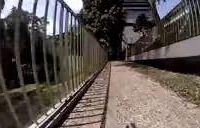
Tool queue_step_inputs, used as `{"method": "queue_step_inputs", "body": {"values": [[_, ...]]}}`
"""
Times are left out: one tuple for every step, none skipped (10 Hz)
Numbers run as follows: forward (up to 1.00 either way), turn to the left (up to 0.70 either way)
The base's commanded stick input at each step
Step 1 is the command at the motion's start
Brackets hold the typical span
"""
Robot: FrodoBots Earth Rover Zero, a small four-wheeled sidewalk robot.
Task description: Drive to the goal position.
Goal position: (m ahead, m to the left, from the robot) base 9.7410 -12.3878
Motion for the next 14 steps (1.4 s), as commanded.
{"method": "queue_step_inputs", "body": {"values": [[0.0,0.0],[0.0,0.0],[0.0,0.0],[0.0,0.0],[0.0,0.0],[0.0,-0.16],[0.0,-0.53],[0.0,-1.0],[0.0,-1.0],[0.0,-1.0],[0.0,-1.0],[0.0,-1.0],[0.0,-1.0],[0.0,-1.0]]}}
